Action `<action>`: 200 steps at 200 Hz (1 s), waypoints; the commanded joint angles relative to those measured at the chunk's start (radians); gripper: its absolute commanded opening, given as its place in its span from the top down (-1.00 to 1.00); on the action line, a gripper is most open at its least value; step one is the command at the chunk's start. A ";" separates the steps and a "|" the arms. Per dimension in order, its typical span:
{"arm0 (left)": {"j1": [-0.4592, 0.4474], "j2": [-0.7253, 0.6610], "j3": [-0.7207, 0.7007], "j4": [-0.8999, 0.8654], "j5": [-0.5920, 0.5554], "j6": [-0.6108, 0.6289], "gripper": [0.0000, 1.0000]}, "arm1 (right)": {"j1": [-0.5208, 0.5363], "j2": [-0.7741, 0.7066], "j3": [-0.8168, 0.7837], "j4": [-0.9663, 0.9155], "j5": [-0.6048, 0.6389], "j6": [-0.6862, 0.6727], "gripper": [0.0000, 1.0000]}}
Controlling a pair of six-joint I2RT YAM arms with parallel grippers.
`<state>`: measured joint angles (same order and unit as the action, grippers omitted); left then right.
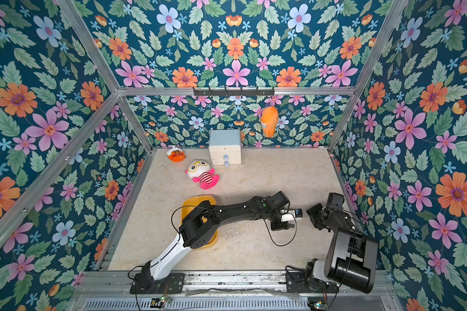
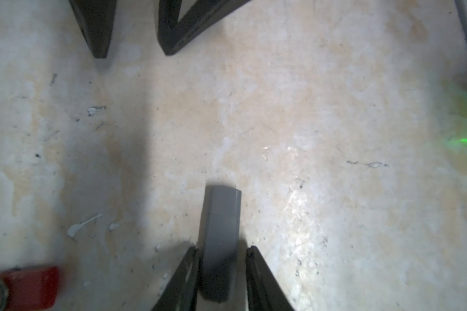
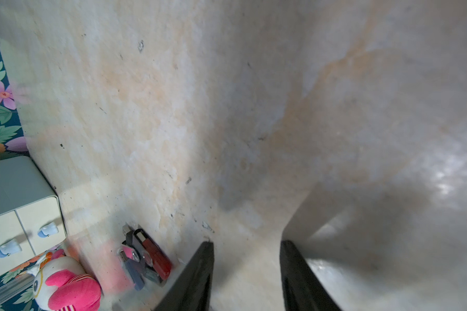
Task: Put the usb flash drive into the storage box
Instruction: Pick up the USB flash from the center of the board.
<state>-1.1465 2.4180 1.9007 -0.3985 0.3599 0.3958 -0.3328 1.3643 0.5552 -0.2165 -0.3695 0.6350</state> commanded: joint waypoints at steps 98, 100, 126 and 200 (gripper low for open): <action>-0.031 -0.059 -0.059 -0.083 -0.105 -0.100 0.65 | 0.001 0.030 -0.008 -0.033 -0.026 0.014 0.07; -0.031 -0.063 -0.061 -0.081 -0.105 -0.101 0.66 | 0.001 0.031 -0.008 -0.032 -0.026 0.014 0.07; -0.031 -0.124 -0.103 -0.027 -0.074 -0.127 0.70 | 0.001 0.033 -0.012 -0.024 -0.033 0.018 0.07; 0.004 -0.408 -0.355 0.133 -0.122 -0.305 0.77 | 0.002 0.052 -0.031 0.023 -0.063 0.038 0.07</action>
<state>-1.1599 2.1063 1.6451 -0.3424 0.2771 0.1970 -0.3332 1.4036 0.5385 -0.1272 -0.4641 0.6617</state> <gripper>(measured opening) 0.241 0.464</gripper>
